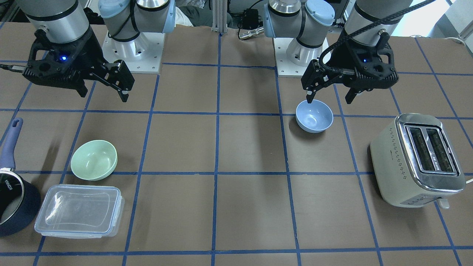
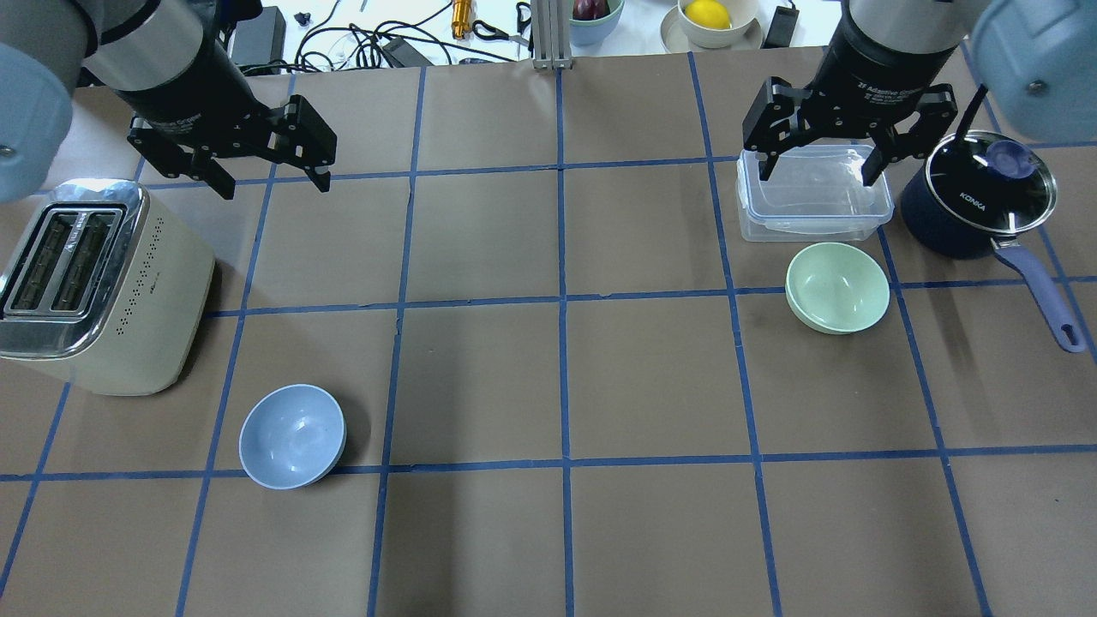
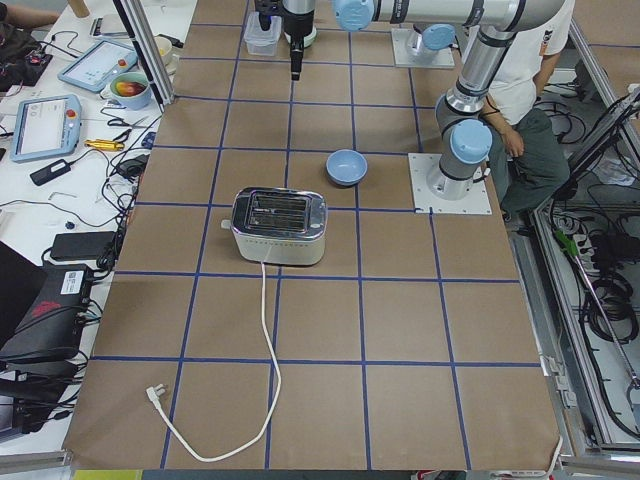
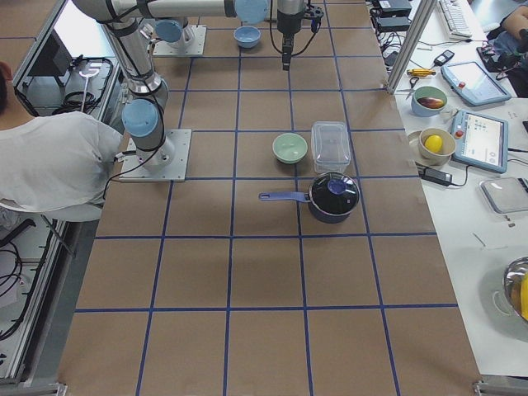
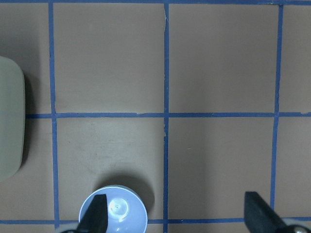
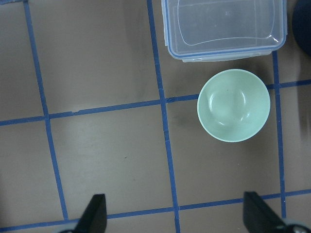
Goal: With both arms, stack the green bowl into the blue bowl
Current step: 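Lower the left gripper onto the light blue bowl rim and grasp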
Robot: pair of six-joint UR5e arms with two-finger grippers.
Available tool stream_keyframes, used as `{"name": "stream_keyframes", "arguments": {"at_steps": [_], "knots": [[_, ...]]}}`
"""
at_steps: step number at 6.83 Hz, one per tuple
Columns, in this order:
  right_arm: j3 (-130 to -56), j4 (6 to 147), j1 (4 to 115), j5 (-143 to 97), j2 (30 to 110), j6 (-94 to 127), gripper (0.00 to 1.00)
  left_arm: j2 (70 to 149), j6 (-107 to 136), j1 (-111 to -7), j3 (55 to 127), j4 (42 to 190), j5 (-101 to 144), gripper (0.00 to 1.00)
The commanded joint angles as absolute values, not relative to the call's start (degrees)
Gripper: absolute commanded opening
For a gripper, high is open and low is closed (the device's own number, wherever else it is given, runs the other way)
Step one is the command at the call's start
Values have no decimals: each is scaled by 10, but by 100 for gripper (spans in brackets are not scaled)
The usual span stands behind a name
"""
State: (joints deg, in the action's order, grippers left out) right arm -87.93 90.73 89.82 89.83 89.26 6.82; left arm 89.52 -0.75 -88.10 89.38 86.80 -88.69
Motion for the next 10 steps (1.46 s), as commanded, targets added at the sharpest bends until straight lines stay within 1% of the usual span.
{"name": "stream_keyframes", "arguments": {"at_steps": [1, 2, 3, 5, 6, 8, 9, 10], "knots": [[-878, 909, 896, 897, 892, 50, 100, 890, -6, -883, 915, 870, -888, 100], [-879, 908, 896, 897, 892, 50, 100, 882, -6, -889, 945, 874, -888, 100], [-879, 907, 896, 897, 892, 51, 100, 874, -10, -895, 1008, 875, -893, 100], [-880, 906, 896, 897, 892, 51, 100, 864, -3, -896, 1165, 778, -919, 100], [-881, 905, 896, 897, 892, 51, 100, 860, -4, -895, 1226, 734, -933, 100], [-882, 905, 896, 898, 892, 54, 100, 883, -2, -891, 1314, 582, -951, 100], [-882, 906, 896, 898, 892, 53, 100, 894, -1, -891, 1345, 541, -953, 100], [-882, 906, 896, 898, 892, 54, 100, 905, -1, -891, 1361, 507, -954, 97]]}}
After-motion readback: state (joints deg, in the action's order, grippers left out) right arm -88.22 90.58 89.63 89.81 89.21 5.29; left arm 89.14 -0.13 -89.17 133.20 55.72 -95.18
